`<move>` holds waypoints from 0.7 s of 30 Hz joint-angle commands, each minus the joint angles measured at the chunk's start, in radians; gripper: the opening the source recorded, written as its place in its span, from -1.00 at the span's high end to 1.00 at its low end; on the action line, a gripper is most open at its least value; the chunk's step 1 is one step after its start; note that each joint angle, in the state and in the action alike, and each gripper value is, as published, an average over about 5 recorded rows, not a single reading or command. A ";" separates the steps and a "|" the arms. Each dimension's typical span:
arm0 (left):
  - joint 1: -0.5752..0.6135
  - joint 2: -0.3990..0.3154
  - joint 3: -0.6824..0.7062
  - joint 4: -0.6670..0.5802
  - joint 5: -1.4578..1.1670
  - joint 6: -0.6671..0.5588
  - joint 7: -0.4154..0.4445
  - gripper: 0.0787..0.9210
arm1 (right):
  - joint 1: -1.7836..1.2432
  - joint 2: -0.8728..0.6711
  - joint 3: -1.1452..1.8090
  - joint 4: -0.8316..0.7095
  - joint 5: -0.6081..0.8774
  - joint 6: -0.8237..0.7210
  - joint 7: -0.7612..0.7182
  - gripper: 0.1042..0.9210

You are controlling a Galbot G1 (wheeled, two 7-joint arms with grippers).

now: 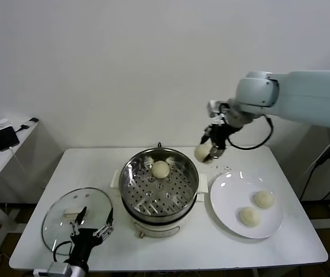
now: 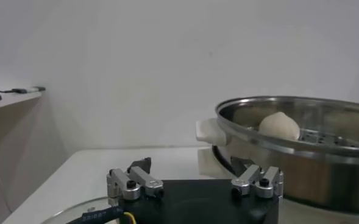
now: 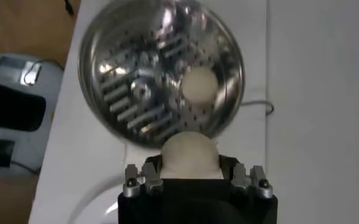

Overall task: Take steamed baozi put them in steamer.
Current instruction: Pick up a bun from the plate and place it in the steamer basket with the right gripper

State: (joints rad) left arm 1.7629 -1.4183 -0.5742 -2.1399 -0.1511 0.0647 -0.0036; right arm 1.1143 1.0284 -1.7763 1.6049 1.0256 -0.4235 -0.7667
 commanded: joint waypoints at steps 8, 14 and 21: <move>0.003 -0.009 -0.004 -0.016 -0.004 0.002 0.000 -0.77 | -0.260 0.334 0.122 -0.058 0.136 -0.126 0.195 -0.30; -0.003 -0.012 -0.004 -0.017 -0.006 0.005 0.000 -0.77 | -0.364 0.394 0.139 -0.167 0.079 -0.133 0.220 -0.30; -0.001 -0.009 -0.009 -0.019 -0.015 0.003 -0.001 -0.77 | -0.442 0.435 0.138 -0.283 0.020 -0.132 0.230 -0.30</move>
State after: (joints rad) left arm 1.7618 -1.4288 -0.5828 -2.1565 -0.1634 0.0681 -0.0044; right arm 0.7824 1.3839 -1.6553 1.4269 1.0704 -0.5369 -0.5710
